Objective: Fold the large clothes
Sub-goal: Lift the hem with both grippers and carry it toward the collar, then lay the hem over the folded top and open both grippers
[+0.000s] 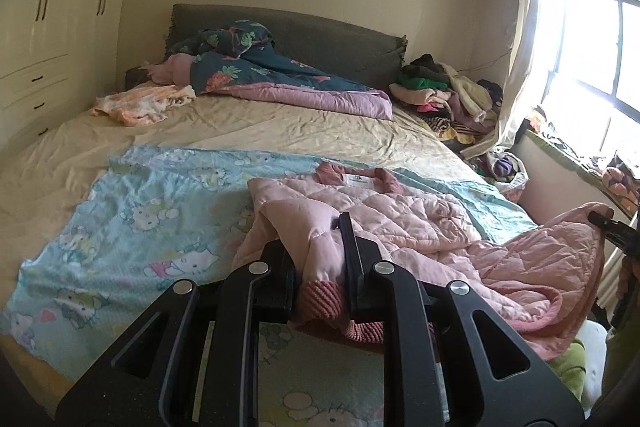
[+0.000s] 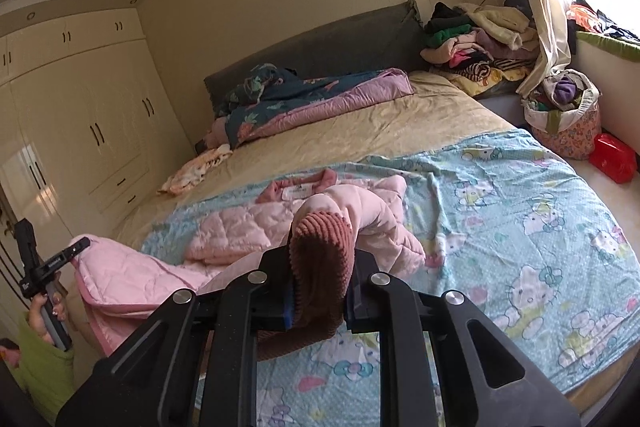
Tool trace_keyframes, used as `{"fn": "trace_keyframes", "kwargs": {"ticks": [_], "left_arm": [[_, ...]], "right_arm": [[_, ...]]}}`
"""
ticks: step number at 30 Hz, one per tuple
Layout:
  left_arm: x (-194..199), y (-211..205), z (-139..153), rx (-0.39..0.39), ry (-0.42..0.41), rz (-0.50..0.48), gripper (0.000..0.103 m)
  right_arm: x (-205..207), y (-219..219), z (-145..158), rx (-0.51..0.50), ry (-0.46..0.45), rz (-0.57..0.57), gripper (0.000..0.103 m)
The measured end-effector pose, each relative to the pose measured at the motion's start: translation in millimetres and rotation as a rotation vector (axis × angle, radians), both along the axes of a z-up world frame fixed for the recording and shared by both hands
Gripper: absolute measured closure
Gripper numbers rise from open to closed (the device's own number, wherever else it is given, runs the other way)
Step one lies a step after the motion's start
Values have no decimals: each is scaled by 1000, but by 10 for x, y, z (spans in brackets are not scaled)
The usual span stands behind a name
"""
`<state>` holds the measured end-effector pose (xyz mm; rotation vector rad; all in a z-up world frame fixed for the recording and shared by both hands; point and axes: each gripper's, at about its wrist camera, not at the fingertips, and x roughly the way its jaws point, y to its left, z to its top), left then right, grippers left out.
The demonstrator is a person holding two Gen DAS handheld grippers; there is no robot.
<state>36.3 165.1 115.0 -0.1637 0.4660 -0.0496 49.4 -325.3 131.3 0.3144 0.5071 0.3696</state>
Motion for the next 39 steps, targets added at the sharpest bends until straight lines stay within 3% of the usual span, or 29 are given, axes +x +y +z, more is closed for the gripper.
{"fn": "trace_keyframes", "kwargs": {"ticks": [20, 39], "left_arm": [[537, -12, 47, 35, 6, 62, 92], [1030, 101, 394, 17, -14, 111, 92]], "right_arm": [[562, -94, -20, 87, 77, -44, 87], [1169, -29, 435, 105, 41, -56, 87]]}}
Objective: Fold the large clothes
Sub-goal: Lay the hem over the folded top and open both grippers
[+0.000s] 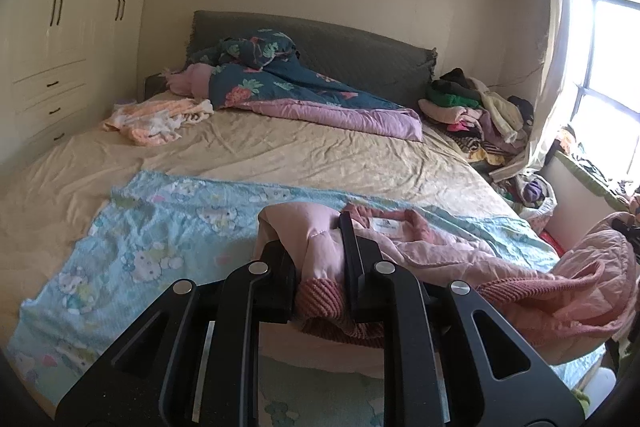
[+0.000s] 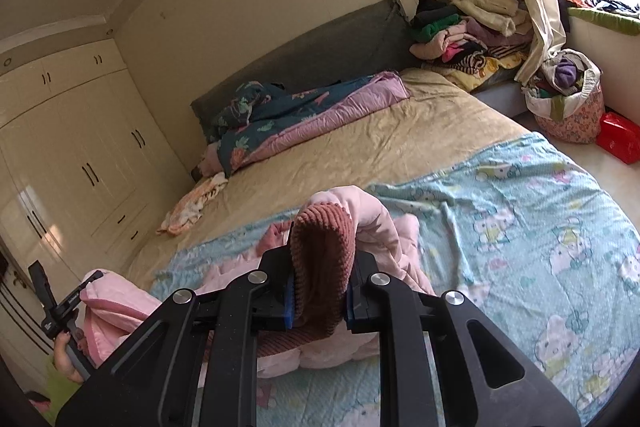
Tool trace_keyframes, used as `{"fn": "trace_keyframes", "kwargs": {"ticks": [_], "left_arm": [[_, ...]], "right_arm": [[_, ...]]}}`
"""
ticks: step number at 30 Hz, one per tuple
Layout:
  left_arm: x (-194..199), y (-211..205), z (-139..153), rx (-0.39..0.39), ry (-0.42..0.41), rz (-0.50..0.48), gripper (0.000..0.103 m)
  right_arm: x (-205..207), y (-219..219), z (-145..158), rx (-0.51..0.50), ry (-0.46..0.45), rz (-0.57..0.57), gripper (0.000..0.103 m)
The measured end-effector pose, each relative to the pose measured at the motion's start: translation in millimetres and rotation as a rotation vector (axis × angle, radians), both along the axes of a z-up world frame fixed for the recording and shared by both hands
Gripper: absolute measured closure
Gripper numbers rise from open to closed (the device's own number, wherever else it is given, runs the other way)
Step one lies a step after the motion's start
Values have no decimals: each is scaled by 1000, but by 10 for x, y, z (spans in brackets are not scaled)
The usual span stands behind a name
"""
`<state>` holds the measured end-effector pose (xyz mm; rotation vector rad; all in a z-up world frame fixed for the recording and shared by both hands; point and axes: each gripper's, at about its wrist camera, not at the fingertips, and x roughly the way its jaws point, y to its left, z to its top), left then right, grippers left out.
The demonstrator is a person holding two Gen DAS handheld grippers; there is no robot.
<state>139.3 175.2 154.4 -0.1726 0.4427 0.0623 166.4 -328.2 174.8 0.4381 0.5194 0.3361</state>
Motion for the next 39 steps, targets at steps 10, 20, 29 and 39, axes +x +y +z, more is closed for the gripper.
{"fn": "trace_keyframes", "kwargs": {"ticks": [10, 20, 29, 39], "left_arm": [[415, -40, -143, 58, 57, 40, 92], [736, -70, -374, 129, 108, 64, 91], [1050, 41, -666, 147, 178, 87, 90], [1314, 82, -1007, 155, 231, 86, 89]], "right_arm": [[531, 36, -177, -33, 88, -20, 87], [1024, 56, -538, -99, 188, -37, 87], [1453, 171, -849, -160, 255, -36, 87], [1738, 220, -1249, -183, 319, -30, 85]]}}
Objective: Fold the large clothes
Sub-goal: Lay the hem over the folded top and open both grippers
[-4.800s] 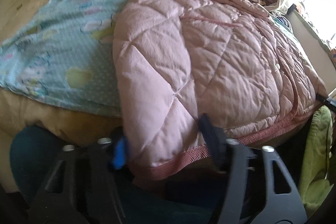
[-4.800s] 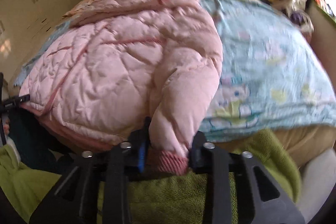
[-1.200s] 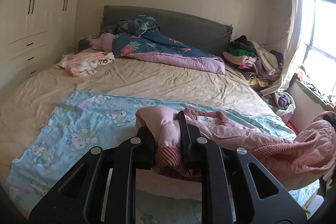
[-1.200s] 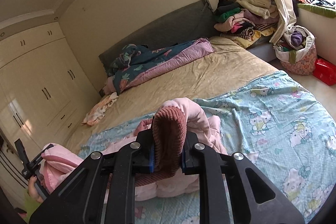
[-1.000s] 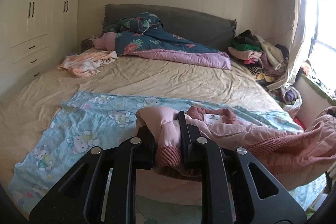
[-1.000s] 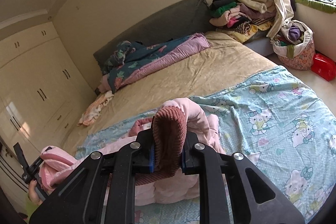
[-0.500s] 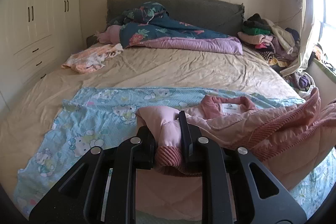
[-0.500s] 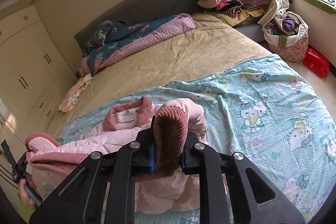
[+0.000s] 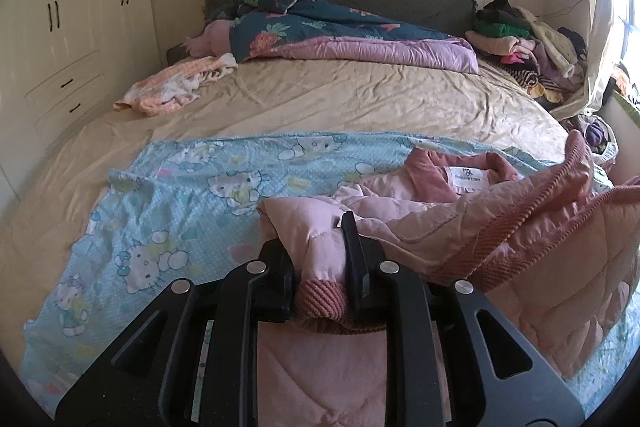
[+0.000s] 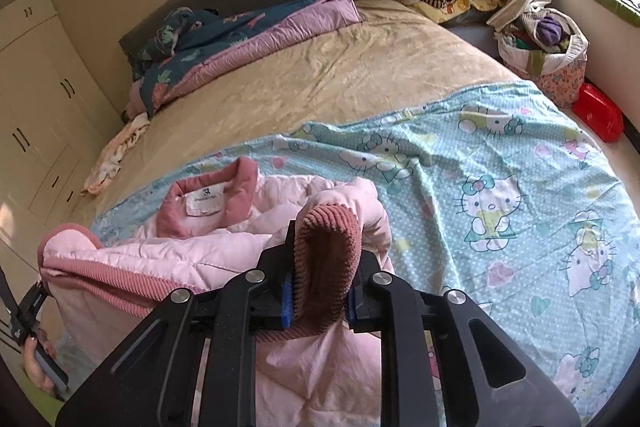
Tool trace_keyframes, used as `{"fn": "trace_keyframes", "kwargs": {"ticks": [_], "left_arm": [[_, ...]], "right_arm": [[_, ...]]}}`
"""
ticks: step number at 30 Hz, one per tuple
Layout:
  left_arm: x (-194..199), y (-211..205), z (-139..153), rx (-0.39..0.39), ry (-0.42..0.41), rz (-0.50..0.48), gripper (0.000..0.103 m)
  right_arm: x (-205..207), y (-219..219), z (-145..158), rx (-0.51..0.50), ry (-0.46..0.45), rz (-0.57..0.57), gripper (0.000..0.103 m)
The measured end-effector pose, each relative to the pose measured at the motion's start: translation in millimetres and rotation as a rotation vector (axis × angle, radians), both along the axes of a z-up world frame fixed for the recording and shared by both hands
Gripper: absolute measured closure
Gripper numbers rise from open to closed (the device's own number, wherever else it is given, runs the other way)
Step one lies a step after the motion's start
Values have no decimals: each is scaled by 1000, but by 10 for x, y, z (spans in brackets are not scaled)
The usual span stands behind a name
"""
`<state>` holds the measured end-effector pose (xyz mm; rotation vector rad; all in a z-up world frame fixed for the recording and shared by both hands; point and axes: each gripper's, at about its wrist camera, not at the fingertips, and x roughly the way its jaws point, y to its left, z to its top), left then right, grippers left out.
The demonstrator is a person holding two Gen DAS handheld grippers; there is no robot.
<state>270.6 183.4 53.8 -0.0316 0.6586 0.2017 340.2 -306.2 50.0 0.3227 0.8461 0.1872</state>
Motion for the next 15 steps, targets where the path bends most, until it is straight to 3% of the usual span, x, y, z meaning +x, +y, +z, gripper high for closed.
{"fn": "trace_keyframes", "kwargs": {"ticks": [3, 6, 7, 9, 11, 15], "left_arm": [[42, -22, -42, 2, -1, -4, 89], [64, -21, -56, -4, -2, -4, 89], [73, -16, -61, -11, -3, -5, 89], [98, -8, -66, -17, -6, -4, 89], [102, -15, -67, -22, -12, -6, 89], [81, -20, -46, -31, -29, -12, 89]], "right_arm": [[24, -23, -48, 27, 3, 5, 82], [17, -57, -40, 79, -14, 22, 73], [-3, -81, -29, 110, -25, 30, 62], [-59, -105, 22, 145, -60, 40, 53], [-158, -124, 88, 158, -113, 37, 19], [-357, -108, 114, 139, -164, 51, 16]]}}
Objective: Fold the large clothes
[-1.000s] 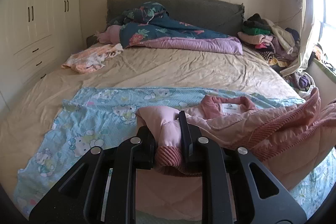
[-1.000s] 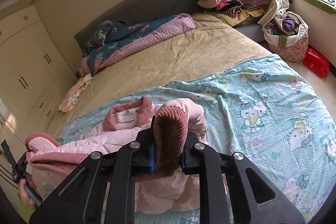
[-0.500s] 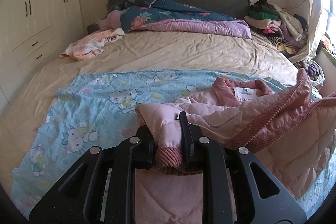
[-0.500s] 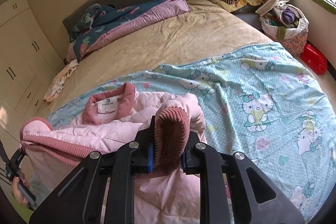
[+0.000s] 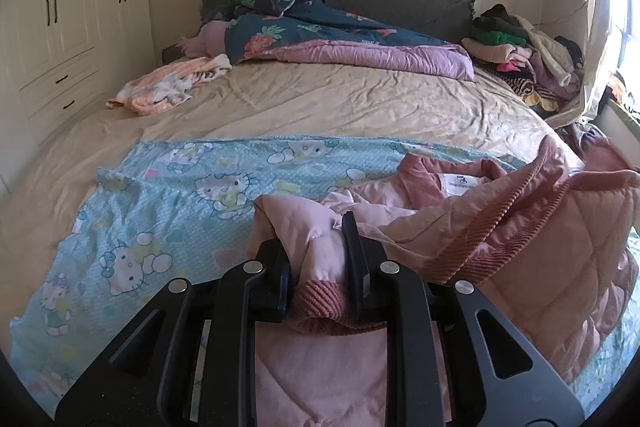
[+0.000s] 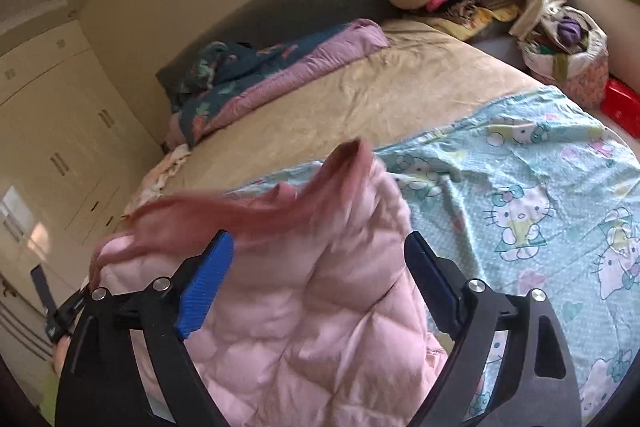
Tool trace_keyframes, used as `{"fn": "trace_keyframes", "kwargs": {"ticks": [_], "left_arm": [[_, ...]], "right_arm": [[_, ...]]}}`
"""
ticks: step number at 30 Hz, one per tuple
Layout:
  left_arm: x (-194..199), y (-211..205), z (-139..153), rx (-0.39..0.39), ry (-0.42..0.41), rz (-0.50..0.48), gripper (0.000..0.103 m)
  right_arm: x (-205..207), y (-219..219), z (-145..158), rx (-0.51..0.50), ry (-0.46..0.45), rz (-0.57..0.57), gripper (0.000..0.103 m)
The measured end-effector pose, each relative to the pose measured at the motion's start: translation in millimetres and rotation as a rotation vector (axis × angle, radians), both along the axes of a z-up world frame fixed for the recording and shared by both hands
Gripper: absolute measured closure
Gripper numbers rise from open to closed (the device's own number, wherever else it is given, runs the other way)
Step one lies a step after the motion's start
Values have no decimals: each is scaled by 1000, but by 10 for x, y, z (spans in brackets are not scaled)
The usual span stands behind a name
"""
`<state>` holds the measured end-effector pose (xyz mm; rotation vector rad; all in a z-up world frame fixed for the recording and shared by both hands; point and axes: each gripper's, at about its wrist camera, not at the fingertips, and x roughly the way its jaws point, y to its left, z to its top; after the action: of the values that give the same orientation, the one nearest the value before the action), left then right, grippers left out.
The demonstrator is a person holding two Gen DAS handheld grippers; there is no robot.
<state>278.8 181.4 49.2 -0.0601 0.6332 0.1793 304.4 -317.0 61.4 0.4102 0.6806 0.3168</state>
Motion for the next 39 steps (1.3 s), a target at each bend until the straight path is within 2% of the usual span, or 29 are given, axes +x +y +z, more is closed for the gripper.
{"fn": "trace_keyframes", "kwargs": {"ticks": [8, 11, 12, 14, 15, 16, 20, 22, 27, 33, 39], "left_arm": [[-40, -81, 85, 3, -15, -18, 84], [-87, -102, 134, -15, -27, -27, 74], [-99, -115, 143, -15, -29, -29, 70], [-129, -141, 172, -21, -36, -38, 53], [-155, -161, 200, -13, -47, -34, 35], [-188, -188, 238, -3, -63, -36, 29], [-299, -296, 371, 13, -93, -63, 26], [-350, -330, 428, 19, -107, -68, 18], [-522, -400, 567, 27, -133, -78, 10], [-708, -476, 640, 56, -136, -82, 10], [-830, -460, 557, 57, -94, -80, 10]], "right_arm": [[-339, 269, -64, -136, -25, 34, 13], [-448, 348, -94, -172, -26, 45, 11], [-491, 374, -100, -183, -28, 49, 10], [-550, 413, -112, -200, -25, 56, 8], [-584, 431, -116, -209, -22, 56, 8], [-613, 439, -113, -212, -22, 55, 8], [-720, 441, -48, -214, -37, 51, 7], [-784, 431, 9, -214, -52, 48, 7], [-950, 380, 165, -225, -94, 36, 6], [-1129, 306, 331, -216, -128, 24, 5], [-1246, 265, 398, -244, -146, 11, 5]]}}
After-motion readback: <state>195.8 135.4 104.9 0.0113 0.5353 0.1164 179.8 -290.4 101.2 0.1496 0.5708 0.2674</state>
